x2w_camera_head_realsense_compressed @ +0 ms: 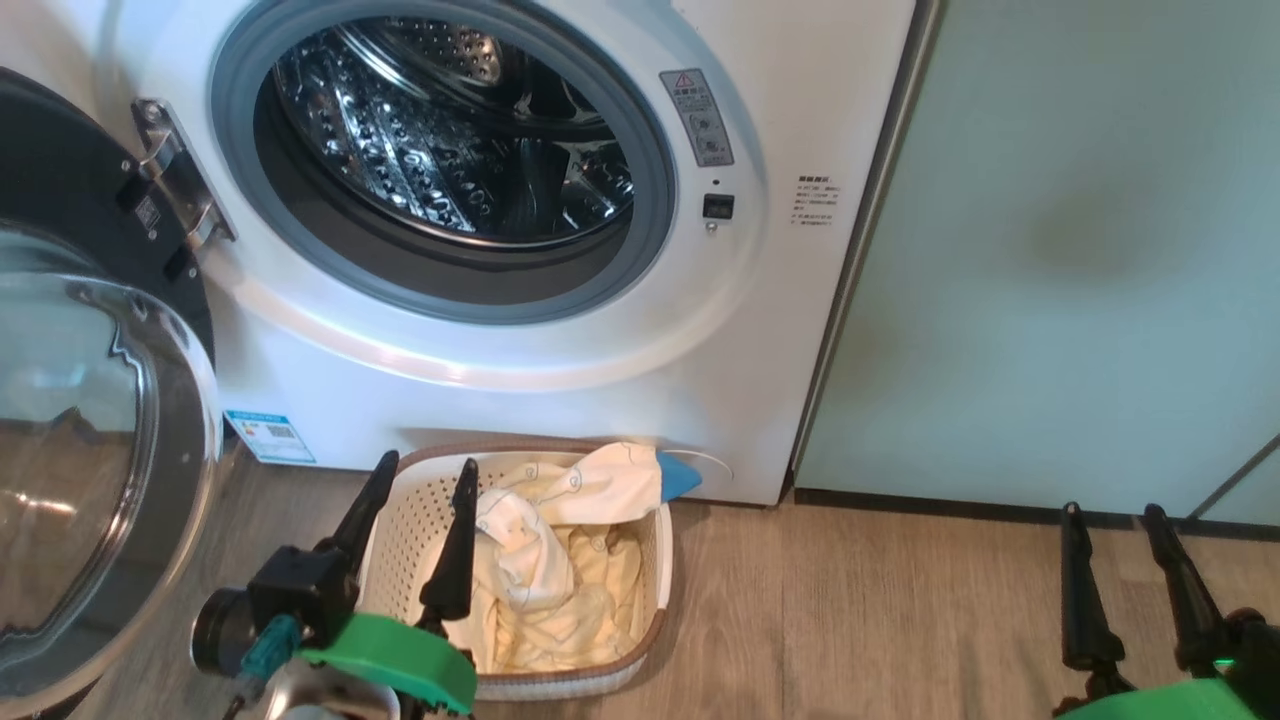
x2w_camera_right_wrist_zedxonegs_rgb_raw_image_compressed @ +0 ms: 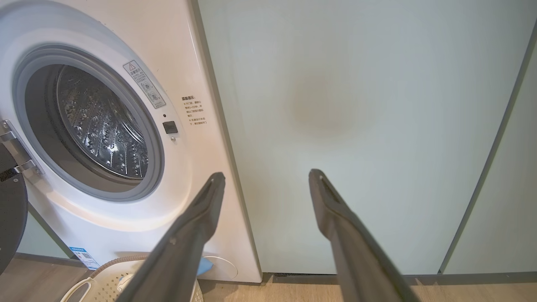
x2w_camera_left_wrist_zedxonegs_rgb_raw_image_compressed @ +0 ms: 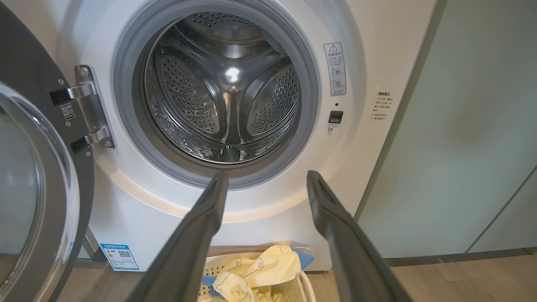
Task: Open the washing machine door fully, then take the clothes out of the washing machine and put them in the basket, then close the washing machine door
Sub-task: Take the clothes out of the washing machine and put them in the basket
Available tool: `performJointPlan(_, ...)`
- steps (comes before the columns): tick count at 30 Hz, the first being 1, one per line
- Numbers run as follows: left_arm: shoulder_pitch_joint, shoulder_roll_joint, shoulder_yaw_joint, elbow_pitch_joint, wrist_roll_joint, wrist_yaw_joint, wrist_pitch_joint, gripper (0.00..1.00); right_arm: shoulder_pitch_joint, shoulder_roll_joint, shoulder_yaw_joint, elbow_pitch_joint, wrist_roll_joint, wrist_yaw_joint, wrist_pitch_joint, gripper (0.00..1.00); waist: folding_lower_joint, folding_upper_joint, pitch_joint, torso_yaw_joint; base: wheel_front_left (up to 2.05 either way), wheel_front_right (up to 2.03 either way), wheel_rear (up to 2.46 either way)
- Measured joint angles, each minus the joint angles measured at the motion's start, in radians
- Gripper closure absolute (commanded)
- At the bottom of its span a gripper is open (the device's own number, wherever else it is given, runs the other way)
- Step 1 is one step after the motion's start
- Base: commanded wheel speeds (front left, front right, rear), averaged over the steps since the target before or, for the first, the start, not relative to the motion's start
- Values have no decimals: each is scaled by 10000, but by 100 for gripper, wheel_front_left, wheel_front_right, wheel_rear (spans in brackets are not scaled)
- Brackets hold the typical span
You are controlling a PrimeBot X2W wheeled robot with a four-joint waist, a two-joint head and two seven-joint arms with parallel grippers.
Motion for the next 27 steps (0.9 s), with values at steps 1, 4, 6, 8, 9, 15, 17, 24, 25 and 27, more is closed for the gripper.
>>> performJointPlan(1, 12, 0, -4, -2, 0, 19, 36, 0, 28, 0, -8, 2, 2, 0, 0, 0, 0, 0, -43, -12, 0, 0, 0)
performJointPlan(4, 18, 21, -4, -33, -15, 36, 84, 0, 157, 8, -6, 8, 38, 0, 0, 0, 0, 0, -127, -58, 0, 0, 0)
performJointPlan(6, 60, 42, -4, -38, -15, 42, 84, 0, 168, 15, -4, 13, 84, 0, 0, 0, 1, 0, -160, -90, 0, 0, 0)
performJointPlan(8, 173, 52, -6, -46, -17, 50, 86, 0, 168, 17, 0, 12, 84, 0, 0, 0, 1, 0, -178, -116, 0, 0, 0)
performJointPlan(9, 219, 54, -6, -46, -27, 52, 88, 0, 168, 19, -2, 13, 84, 0, 0, 0, 1, 0, -189, -127, 0, 0, 0)
performJointPlan(15, 236, 61, -12, -54, -100, 127, 159, 0, 169, 21, -23, 12, 84, 0, 0, 0, 1, -1, -202, -157, 0, 0, 0)
performJointPlan(17, 236, 69, -13, -54, -100, 167, 159, 0, 169, 21, -23, 12, 84, 0, 0, 0, 1, -1, -203, -163, 0, 0, 0)
performJointPlan(24, 234, 84, -31, -54, -100, 226, 161, 0, 169, 21, -21, 12, 84, 0, 0, 0, 1, -1, -192, -157, 0, 0, 0)
performJointPlan(25, 234, 88, -35, -54, -100, 234, 161, 0, 169, 21, -23, 12, 84, 0, 0, 0, 1, -1, -190, -154, 0, 0, 0)
performJointPlan(27, 234, 104, -40, -52, -100, 305, 173, 0, 169, 21, -23, 15, 84, 0, 0, 0, 1, -1, -185, -149, 0, 0, 0)
